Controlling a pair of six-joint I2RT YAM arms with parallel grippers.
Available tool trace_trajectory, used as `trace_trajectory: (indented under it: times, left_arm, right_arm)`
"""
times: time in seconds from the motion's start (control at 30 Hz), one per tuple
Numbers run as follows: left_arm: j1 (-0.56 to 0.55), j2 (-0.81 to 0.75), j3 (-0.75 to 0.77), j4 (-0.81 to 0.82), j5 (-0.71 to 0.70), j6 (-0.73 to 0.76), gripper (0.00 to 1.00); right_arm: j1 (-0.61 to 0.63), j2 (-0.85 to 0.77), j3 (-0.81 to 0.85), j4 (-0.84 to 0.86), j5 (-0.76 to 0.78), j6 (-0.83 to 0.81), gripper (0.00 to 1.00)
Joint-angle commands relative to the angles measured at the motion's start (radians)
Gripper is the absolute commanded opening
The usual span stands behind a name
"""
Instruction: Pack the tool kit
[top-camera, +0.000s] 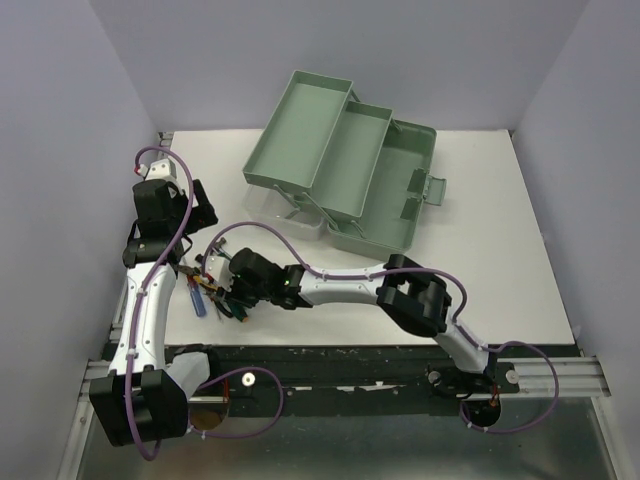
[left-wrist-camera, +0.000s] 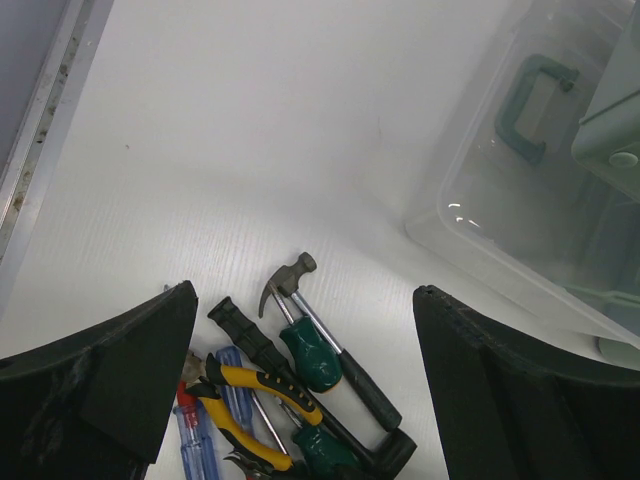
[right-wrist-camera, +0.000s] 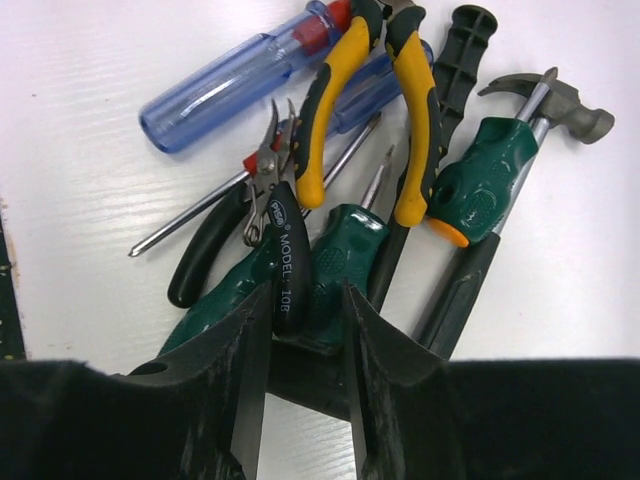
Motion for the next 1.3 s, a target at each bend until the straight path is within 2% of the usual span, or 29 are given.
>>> trace_trajectory:
  times: [0.0, 0.07, 0.17, 0.33, 0.47, 0.77, 0.93, 1.13, 1.27]
  left_arm:
    - [0.011, -0.017, 0.009, 0.016, 0.019, -0.009, 0.99]
    - [0.012, -0.018, 0.009, 0.018, 0.019, -0.009, 0.99]
    - [0.012, -0.022, 0.006, 0.018, 0.018, -0.009, 0.99]
    - [0.014, -0.022, 0.005, 0.018, 0.016, -0.009, 0.99]
    - [0.014, -0.025, 0.005, 0.021, 0.018, -0.007, 0.99]
    - [0.018, -0.028, 0.003, 0.022, 0.009, -0.006, 0.99]
    - [0.018, -0.028, 0.002, 0.027, -0.002, 0.0, 0.99]
    - [0.032, -0.055, 0.021, 0.012, -0.139, 0.049, 0.99]
    - [0.037, -0.068, 0.009, 0.019, -0.136, 0.046, 0.99]
  right_arm:
    - [0.009, 0.04, -0.001, 0.033, 0.06, -0.04, 0.39]
    - [0.009, 0.039, -0.006, 0.039, 0.058, -0.054, 0.33]
    - [0.012, 0.029, -0.021, 0.054, 0.049, -0.071, 0.32]
    - [0.012, -0.02, -0.084, 0.125, 0.051, -0.082, 0.17]
    - [0.012, -0.064, -0.127, 0.171, 0.074, -0.074, 0.0]
    - [0.006, -0.251, -0.274, 0.277, 0.04, 0.038, 0.0]
    - [-0.007, -0.355, -0.368, 0.295, -0.048, 0.115, 0.01]
    - [-0.06, -0.581, -0.613, 0.268, 0.069, 0.205, 0.01]
    - [-0.129, -0.776, -0.704, 0.159, 0.188, 0.26, 0.0]
